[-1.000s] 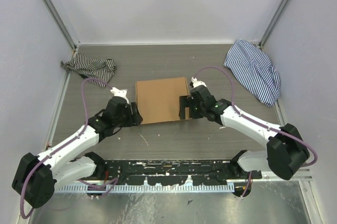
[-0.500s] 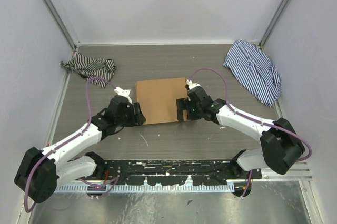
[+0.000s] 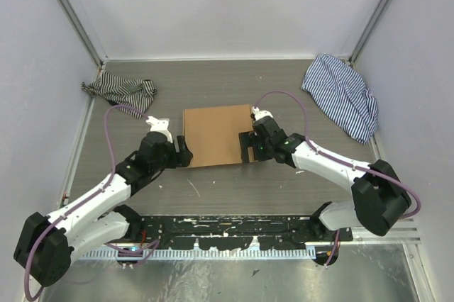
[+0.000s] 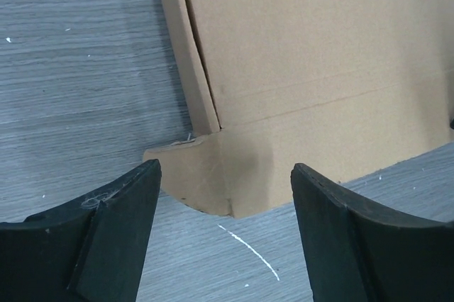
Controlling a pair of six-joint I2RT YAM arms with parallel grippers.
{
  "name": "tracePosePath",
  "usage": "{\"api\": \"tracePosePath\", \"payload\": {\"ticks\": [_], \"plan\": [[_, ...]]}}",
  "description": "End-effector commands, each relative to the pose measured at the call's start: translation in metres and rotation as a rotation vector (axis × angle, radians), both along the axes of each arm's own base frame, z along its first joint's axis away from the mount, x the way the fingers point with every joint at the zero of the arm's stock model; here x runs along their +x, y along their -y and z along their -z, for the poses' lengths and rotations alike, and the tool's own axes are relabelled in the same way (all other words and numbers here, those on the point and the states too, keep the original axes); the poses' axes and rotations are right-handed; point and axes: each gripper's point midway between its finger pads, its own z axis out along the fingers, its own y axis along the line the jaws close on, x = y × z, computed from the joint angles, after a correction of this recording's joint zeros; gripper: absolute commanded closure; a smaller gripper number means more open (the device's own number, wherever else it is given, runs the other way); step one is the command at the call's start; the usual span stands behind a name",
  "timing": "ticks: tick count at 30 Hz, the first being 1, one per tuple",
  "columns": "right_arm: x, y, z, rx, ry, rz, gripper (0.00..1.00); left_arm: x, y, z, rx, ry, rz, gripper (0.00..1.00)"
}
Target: Fold the paper box
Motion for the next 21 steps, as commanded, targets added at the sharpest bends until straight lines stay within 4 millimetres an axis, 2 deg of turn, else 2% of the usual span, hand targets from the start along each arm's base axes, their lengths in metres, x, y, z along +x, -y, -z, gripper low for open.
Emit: {"api": "tracePosePath", "payload": {"ticks": [1,4,13,21], "plan": [[0.015,-0.014,-0.016,0.04,0.066,-0.034,0.0,0.007,-0.001,0.007,0.022,0.04,0.0,0.18],[0.014,-0.017,-0.013,0.05,0.059,-0.048,0.0,0.009,-0.002,0.016,0.045,0.012,-0.01,0.17],[0.008,-0.028,-0.01,0.085,0.022,-0.101,0.0,0.009,0.018,0.021,-0.012,0.0,0.069,0.13],[-0.003,-0.035,-0.016,0.122,-0.009,-0.153,0.0,-0.005,0.038,0.035,-0.023,-0.091,0.164,0.13]]}}
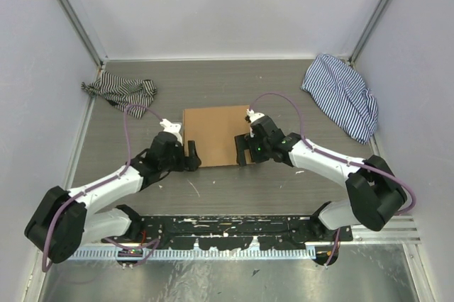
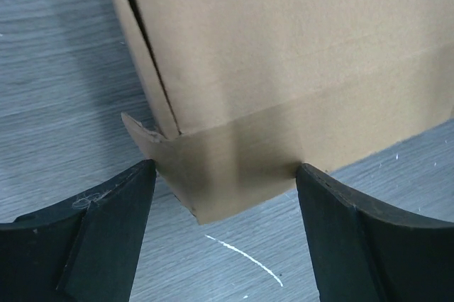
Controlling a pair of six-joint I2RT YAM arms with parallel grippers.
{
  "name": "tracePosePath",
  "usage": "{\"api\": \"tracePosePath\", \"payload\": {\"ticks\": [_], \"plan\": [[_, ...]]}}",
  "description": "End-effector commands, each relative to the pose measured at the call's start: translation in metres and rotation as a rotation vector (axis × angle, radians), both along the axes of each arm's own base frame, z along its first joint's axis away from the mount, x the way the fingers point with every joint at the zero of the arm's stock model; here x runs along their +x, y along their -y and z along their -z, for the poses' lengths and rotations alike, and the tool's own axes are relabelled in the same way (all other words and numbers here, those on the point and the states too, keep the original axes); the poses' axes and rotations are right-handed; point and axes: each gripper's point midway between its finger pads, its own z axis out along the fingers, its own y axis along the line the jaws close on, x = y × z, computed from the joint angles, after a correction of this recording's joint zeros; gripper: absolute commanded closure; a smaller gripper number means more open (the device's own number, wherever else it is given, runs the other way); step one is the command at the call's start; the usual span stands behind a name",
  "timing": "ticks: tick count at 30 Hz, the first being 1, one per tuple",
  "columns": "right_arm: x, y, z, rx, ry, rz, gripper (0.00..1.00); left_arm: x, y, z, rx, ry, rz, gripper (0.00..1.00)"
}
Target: Fold the paper box
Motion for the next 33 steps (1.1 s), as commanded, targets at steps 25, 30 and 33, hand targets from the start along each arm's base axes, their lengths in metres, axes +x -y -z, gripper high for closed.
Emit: {"api": "tracePosePath", "payload": {"ticks": [25,30,33], "plan": [[-0.011,-0.018,-0.044,0.117,-0.018,-0.045,0.0,-0.027,0.013,-0.036,-0.032,-0.084,0.063,0.16],[-0.015,-0.017,-0.034,0.114,-0.039,-0.048,0.05,-0.029,0.004,-0.014,0.023,-0.121,0.036,0.16],[-0.019,-0.021,-0.032,0.133,-0.061,-0.066,0.11,-0.029,0.007,-0.011,0.01,-0.131,0.039,0.17]]}}
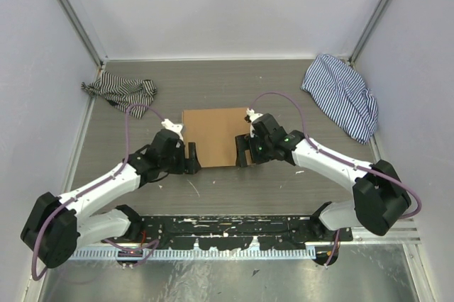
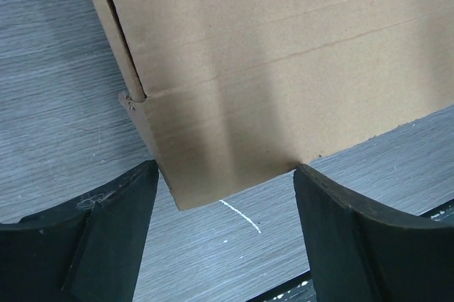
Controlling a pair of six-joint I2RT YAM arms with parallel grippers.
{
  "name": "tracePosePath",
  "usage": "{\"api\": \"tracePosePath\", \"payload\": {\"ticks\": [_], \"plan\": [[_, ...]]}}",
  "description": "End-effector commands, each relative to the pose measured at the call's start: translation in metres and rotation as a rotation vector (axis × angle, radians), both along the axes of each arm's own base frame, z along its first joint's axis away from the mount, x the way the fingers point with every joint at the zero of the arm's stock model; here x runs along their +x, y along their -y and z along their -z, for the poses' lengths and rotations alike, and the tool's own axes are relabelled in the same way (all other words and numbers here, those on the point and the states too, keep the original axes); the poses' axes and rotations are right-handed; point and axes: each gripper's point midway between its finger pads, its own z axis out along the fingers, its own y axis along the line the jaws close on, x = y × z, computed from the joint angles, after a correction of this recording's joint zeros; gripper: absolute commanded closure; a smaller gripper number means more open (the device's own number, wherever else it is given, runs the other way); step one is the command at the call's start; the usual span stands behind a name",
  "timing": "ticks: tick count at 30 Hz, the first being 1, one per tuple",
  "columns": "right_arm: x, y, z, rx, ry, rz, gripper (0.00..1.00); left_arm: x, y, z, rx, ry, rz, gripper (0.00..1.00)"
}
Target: Fold the paper box
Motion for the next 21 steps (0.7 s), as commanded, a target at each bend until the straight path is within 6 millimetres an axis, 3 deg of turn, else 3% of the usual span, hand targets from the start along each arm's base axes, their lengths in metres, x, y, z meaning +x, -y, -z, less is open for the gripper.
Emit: {"api": "tracePosePath", "payload": {"ticks": [1,21], "plan": [[0.0,-0.014,-0.013,0.079,0.016,-0.021,0.12,0.001,0.003,0.004,-0.01,-0.004,-0.001,0.17],[-0.009,-0.02,-0.042,0.134,-0.004,-0.051,0.17,-0.005,0.013,-0.045,-0.119,0.024,0.004,0.21]]}}
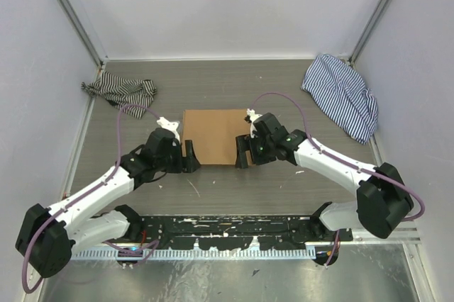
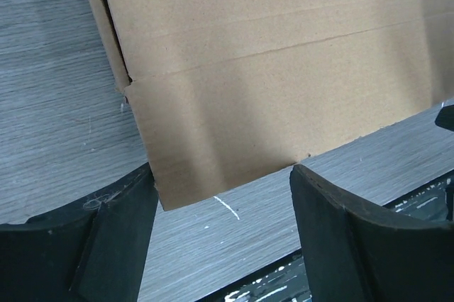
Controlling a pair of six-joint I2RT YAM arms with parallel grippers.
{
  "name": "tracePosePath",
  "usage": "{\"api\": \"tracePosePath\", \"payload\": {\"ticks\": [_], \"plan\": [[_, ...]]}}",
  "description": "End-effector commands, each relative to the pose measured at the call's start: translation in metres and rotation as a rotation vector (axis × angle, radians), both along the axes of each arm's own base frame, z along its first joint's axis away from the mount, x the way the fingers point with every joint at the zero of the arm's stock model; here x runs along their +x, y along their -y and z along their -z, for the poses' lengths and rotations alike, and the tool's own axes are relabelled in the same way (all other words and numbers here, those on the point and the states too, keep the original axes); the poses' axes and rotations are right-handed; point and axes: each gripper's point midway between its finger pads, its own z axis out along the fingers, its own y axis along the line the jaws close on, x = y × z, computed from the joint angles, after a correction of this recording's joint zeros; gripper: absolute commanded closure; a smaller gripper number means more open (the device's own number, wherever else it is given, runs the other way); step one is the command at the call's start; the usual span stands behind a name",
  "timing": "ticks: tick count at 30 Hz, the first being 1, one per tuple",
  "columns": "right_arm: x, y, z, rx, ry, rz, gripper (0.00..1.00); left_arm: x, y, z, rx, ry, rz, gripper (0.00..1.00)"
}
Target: Fold the paper box
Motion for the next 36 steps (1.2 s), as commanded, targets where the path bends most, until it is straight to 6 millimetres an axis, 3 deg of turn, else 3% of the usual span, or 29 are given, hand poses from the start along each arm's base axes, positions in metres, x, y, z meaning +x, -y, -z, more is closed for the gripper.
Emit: {"api": "tracePosePath", "payload": {"ticks": [1,7,17,29,33,36], "plan": [[0.004,-0.015,-0.033,0.089,0.045,-0.026,0.17,0.001,0.011,-0.026,-0.067,0.021,0.016,0.21],[0.008,-0.01,-0.022,0.055,0.05,-0.003,0.16,0.001,0.009,-0.019,-0.053,0.017,0.015,0.21],[0.014,-0.004,0.013,0.0,0.042,0.038,0.2,0.001,0.007,0.018,-0.001,-0.031,0.014,0.22],[0.019,0.015,0.032,-0.093,0.063,0.092,0.25,0.005,-0.003,0.047,0.088,-0.055,-0.006,0.24],[0.021,0.02,0.029,-0.101,0.094,0.103,0.2,0.009,-0.016,0.049,0.154,-0.053,-0.057,0.24],[0.023,0.018,0.016,-0.074,0.125,0.104,0.18,0.01,-0.023,0.044,0.172,-0.047,-0.095,0.23]]}}
